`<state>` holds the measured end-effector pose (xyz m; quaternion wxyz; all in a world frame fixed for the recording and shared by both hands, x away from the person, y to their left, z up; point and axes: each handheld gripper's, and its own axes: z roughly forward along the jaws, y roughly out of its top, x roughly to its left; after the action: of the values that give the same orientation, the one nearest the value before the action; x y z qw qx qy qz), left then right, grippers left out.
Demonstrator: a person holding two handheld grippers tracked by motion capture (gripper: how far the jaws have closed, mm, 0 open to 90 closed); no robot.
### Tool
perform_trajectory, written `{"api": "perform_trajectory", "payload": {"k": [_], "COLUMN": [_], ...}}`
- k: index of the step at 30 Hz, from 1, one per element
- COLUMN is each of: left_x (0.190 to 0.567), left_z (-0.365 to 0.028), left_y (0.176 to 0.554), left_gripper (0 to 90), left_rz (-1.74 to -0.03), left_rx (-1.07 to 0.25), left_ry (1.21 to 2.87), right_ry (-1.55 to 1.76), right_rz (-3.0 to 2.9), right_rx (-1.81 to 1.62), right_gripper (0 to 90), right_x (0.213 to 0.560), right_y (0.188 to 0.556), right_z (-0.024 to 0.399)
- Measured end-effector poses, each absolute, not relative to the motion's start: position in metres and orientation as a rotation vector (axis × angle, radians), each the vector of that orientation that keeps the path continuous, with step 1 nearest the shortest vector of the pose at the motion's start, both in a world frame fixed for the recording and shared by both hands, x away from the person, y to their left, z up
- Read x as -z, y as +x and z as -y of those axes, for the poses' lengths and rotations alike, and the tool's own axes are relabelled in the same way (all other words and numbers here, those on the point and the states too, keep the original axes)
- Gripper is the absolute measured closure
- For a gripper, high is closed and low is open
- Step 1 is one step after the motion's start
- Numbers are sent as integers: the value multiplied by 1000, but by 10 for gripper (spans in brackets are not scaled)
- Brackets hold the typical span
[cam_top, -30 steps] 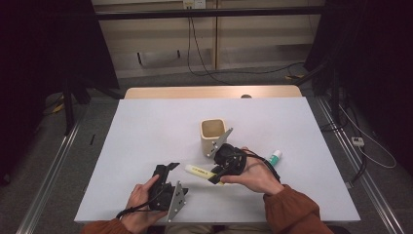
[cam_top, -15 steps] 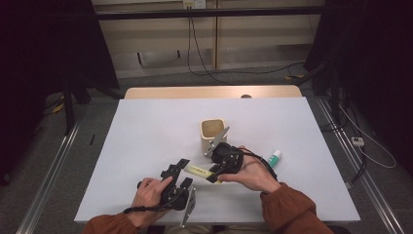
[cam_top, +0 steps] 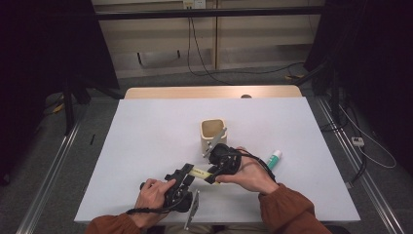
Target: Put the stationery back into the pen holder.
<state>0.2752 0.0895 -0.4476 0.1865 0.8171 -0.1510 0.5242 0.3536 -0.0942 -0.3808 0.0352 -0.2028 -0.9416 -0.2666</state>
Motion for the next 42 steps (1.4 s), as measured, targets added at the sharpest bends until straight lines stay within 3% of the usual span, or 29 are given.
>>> {"api": "perform_trajectory", "payload": {"k": [6,16,25,35,42], "left_x": [448,449,449,448,444], "left_z": [-88,-85,-81,-82,-86], "left_y": [274,269,270,270,271], "left_gripper": [635,710,710,773,775], "left_rz": [453,507,534,469,407], "left_rx": [-1506,-1529,-1508,-1452,-1412], "left_ry": [2298,2254,2280,2301,2300], "right_ry": [-620,-635,-655,-688,-692], "right_rz": [2892,2886,2870,2804,2812], "right_rx": [813,810,831,907,975], "right_gripper": [677,677,677,668,567], "right_x": [382,385,387,386,390], "right_y": [354,354,354,355,350], "right_z": [92,88,85,92,98]}}
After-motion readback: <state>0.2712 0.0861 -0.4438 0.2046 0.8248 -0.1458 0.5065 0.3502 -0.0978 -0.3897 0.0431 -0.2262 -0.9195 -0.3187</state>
